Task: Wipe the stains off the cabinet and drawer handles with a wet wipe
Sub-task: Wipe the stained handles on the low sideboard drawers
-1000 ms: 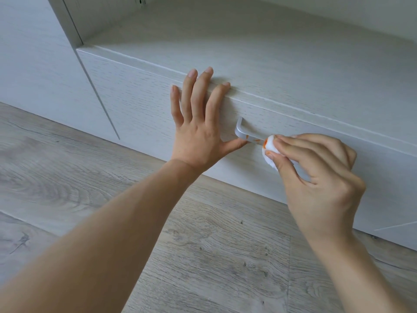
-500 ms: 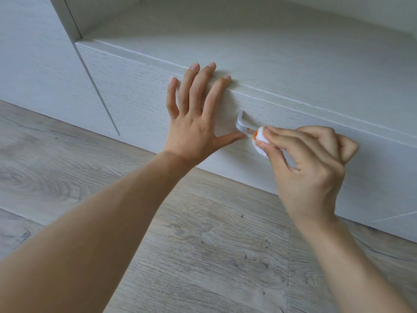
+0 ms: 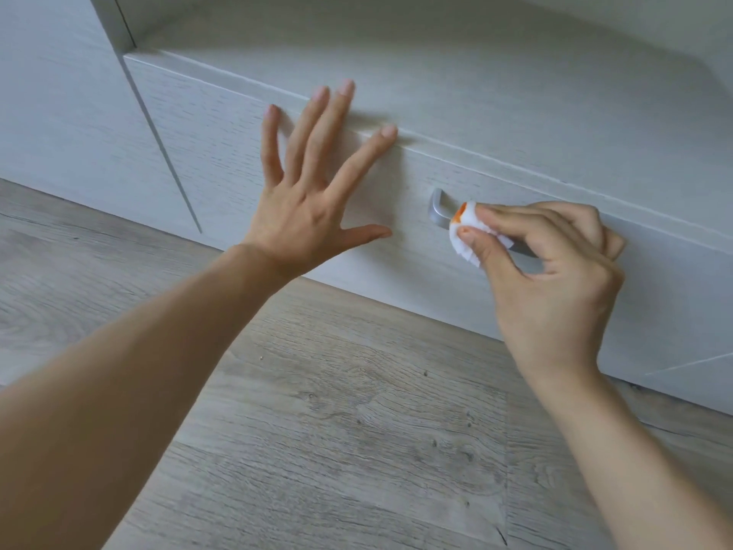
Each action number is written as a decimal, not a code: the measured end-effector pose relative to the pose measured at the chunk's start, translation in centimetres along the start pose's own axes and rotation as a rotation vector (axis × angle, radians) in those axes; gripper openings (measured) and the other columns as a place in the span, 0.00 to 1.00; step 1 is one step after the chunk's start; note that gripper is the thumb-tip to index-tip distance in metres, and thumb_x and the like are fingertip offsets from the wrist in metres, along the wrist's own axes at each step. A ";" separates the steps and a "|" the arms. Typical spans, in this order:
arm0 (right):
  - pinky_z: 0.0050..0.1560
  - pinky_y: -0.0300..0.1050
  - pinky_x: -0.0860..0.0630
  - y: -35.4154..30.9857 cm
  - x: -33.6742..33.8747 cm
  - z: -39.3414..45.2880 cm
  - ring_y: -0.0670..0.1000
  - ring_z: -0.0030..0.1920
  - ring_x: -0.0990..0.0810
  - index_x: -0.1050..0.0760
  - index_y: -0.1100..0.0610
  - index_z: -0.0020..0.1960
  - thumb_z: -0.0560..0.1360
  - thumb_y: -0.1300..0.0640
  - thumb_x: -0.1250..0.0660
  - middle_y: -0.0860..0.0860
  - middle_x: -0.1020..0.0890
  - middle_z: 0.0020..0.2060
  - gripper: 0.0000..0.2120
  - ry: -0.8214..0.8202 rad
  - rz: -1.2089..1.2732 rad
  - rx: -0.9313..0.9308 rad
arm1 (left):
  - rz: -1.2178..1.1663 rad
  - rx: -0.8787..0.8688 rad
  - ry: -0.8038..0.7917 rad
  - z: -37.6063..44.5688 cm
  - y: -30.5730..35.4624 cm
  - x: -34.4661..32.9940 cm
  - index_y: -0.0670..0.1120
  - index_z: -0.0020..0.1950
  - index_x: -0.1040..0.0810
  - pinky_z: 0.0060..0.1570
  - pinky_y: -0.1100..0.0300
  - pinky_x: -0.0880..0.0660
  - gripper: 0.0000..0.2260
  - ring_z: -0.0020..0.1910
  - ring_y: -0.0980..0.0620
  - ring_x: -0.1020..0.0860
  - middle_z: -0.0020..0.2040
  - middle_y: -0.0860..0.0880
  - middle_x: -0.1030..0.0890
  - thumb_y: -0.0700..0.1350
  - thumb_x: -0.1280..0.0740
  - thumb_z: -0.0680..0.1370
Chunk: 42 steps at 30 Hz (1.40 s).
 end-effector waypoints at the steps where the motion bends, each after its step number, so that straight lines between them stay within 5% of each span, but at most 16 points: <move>1: 0.51 0.49 0.37 0.0 -0.2 0.0 0.47 0.45 0.25 0.18 0.57 0.45 0.71 0.56 0.27 0.39 0.23 0.40 0.05 -0.014 0.003 -0.008 | -0.002 0.023 -0.015 -0.2 -0.5 -0.1 0.48 0.75 0.45 0.68 0.38 0.58 0.45 0.71 0.36 0.48 0.71 0.30 0.39 0.69 0.32 0.68; 9: 0.50 0.42 0.37 -0.2 -1.2 0.4 0.46 0.43 0.25 0.18 0.57 0.45 0.70 0.57 0.27 0.40 0.25 0.37 0.05 -0.044 0.022 -0.065 | 0.001 0.019 -0.011 -0.8 -1.3 -0.5 0.45 0.76 0.47 0.67 0.36 0.54 0.45 0.71 0.35 0.48 0.72 0.34 0.45 0.72 0.37 0.70; 22: 0.44 0.49 0.36 -2.1 -1.3 0.2 0.51 0.40 0.24 0.18 0.59 0.42 0.74 0.58 0.29 0.48 0.18 0.35 0.05 0.020 -0.116 0.149 | 0.018 0.008 0.078 -0.8 -1.3 -0.9 0.48 0.75 0.49 0.71 0.42 0.63 0.45 0.71 0.38 0.48 0.71 0.41 0.46 0.71 0.34 0.69; 26: 0.45 0.51 0.34 -2.0 -1.2 0.0 0.50 0.40 0.23 0.18 0.59 0.43 0.74 0.57 0.29 0.42 0.22 0.37 0.05 0.021 -0.119 0.135 | 0.027 0.002 0.105 -0.8 -1.5 -0.9 0.49 0.75 0.50 0.72 0.46 0.65 0.44 0.71 0.39 0.48 0.71 0.41 0.45 0.71 0.36 0.70; 32: 0.47 0.49 0.33 -1.4 -0.9 0.4 0.29 0.45 0.31 0.19 0.55 0.45 0.73 0.53 0.30 0.30 0.30 0.39 0.06 0.055 -0.036 -0.042 | 0.018 -0.001 0.129 -0.9 -1.4 -1.2 0.50 0.75 0.51 0.72 0.46 0.64 0.42 0.72 0.41 0.51 0.71 0.41 0.45 0.73 0.40 0.72; 38: 0.44 0.47 0.38 -2.8 -2.4 0.9 0.52 0.39 0.24 0.19 0.58 0.42 0.73 0.57 0.29 0.46 0.20 0.32 0.04 0.066 -0.129 0.029 | 0.016 0.007 0.135 -0.9 -1.3 -1.2 0.49 0.75 0.50 0.71 0.42 0.60 0.43 0.72 0.41 0.49 0.71 0.41 0.44 0.73 0.38 0.71; 42: 0.43 0.47 0.38 -2.9 -2.5 0.7 0.52 0.39 0.26 0.19 0.57 0.41 0.74 0.57 0.29 0.48 0.21 0.30 0.04 0.109 -0.193 0.037 | 0.018 0.008 0.127 -1.0 -1.4 -1.1 0.49 0.75 0.50 0.70 0.40 0.57 0.44 0.72 0.41 0.49 0.71 0.41 0.44 0.72 0.37 0.70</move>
Point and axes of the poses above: each hand's wrist, its own z-axis towards the middle knuckle, its own x-axis out of the back of the hand, y = z × x, the point moved 8 cm from there along z, towards the middle knuckle
